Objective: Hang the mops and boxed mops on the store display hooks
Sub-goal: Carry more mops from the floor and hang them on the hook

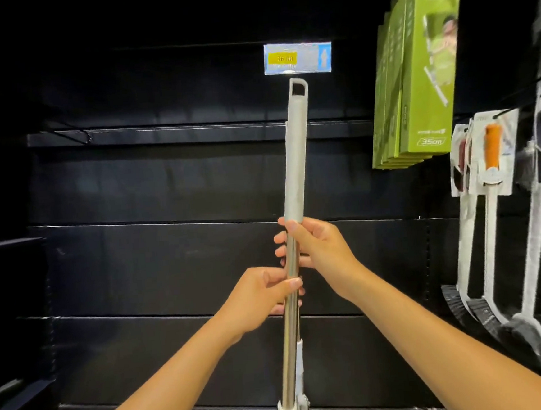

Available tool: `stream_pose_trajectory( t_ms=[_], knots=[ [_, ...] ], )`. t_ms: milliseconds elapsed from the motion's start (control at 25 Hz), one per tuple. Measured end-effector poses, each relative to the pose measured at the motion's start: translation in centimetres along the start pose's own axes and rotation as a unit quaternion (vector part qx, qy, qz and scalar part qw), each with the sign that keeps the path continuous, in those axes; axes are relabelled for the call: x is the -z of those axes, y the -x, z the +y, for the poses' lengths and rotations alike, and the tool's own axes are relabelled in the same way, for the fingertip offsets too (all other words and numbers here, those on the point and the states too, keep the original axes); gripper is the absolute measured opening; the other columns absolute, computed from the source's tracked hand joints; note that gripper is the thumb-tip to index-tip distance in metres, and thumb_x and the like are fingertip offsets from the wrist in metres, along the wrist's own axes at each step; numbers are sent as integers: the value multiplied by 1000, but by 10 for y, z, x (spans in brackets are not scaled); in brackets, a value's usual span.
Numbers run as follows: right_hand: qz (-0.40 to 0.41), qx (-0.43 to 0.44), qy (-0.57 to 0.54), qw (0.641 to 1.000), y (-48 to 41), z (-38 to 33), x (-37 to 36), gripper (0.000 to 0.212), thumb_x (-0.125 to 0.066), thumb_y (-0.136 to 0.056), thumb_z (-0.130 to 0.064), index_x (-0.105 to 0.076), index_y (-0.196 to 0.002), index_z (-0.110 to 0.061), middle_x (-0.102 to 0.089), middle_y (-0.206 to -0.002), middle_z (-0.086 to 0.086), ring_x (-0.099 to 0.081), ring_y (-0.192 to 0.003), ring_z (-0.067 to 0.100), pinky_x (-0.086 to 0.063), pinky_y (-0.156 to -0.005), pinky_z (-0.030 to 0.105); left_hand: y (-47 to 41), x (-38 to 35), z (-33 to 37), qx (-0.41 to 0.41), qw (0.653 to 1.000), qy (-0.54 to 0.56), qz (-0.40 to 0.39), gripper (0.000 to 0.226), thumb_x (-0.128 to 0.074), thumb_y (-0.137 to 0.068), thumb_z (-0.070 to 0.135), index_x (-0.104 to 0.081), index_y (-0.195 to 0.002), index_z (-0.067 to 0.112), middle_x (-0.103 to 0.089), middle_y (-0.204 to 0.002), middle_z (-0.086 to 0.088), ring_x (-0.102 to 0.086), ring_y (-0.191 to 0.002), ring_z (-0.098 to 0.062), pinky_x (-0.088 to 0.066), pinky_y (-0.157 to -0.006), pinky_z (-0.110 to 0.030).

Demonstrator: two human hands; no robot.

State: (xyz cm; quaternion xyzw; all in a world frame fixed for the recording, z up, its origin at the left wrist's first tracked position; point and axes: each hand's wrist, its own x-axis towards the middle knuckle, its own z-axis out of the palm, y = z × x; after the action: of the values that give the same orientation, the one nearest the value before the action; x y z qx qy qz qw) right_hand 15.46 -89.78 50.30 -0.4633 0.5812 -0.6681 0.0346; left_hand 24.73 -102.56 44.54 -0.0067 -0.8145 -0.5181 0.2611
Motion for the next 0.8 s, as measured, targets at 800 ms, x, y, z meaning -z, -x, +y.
stream_pose_trajectory(
  t_ms=[800],
  knots=[
    [51,-21,60,997,-58,35,15,27,-59,-103,-40,-72,-112,-18,-79,-95,-1,-78,-88,22,-66,-80,36,-66,-4,-29,-1,999,36,-22,21,-63,-103,30,-77,-110,16,-81,-101,-4,-80,-94,-18,-64,-84,-30]
  ],
)
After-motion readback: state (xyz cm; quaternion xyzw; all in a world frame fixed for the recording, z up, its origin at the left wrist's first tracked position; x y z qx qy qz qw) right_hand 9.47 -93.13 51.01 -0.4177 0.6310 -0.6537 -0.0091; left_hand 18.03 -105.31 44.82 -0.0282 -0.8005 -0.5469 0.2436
